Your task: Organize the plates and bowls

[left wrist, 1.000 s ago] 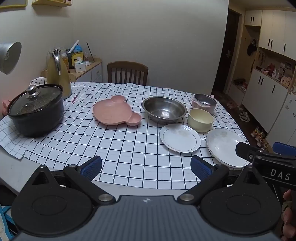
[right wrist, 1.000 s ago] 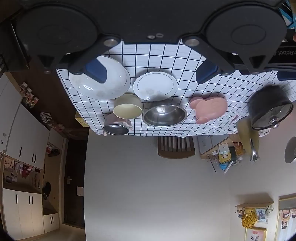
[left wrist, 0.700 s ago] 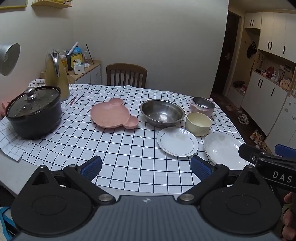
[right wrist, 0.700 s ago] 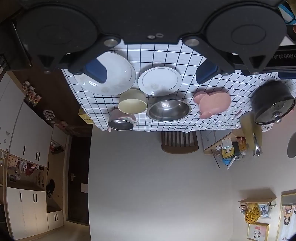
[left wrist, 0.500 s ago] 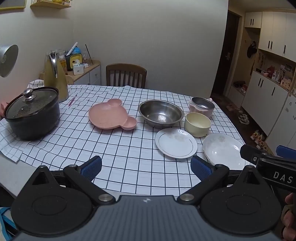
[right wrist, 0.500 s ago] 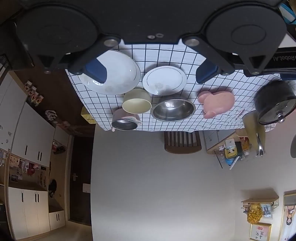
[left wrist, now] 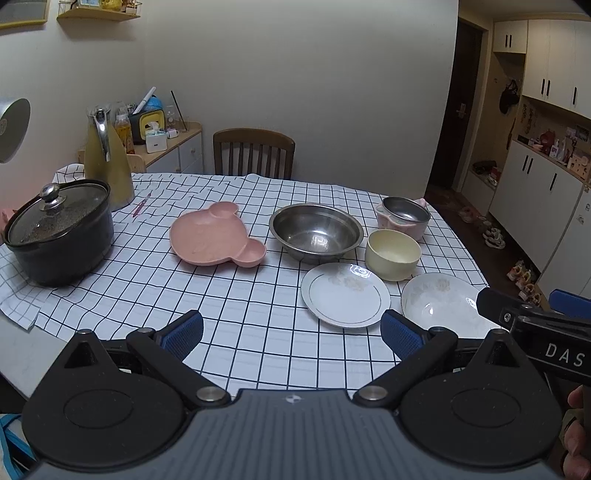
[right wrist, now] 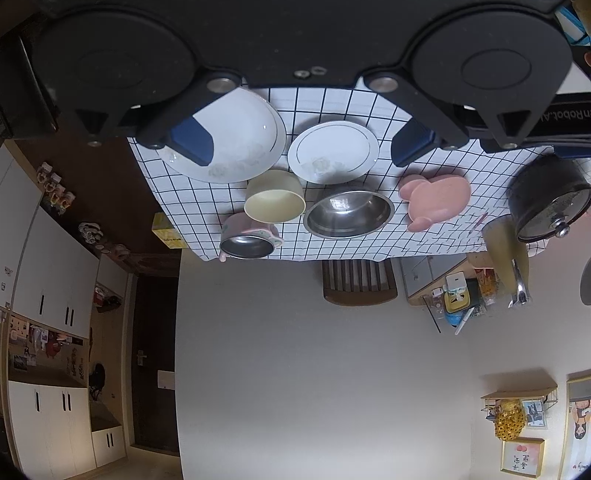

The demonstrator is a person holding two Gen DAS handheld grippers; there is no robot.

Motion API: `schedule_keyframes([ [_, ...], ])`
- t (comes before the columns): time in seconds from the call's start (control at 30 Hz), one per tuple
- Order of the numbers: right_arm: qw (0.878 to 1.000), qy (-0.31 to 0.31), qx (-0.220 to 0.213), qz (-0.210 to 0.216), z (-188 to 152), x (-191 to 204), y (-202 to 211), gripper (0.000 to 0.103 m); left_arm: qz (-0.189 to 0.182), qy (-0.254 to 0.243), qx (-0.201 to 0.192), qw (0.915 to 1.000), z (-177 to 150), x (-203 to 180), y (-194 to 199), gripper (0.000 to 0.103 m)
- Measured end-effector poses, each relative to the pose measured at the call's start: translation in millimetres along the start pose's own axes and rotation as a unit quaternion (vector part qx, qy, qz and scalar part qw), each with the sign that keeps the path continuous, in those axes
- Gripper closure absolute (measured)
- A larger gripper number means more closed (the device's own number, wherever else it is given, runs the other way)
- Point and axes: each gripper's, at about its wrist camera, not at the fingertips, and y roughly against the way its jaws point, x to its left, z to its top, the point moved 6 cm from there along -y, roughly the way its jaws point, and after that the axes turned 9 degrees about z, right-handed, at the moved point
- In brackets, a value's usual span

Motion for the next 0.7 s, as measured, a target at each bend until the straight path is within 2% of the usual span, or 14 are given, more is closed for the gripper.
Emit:
schedule_keyframes([
  [0.7,1.0,0.011,-0.009,0.001,17,-16,-2,0.0,0.002,0.003,-0.023,0.9997,13,-18,6,0.0],
])
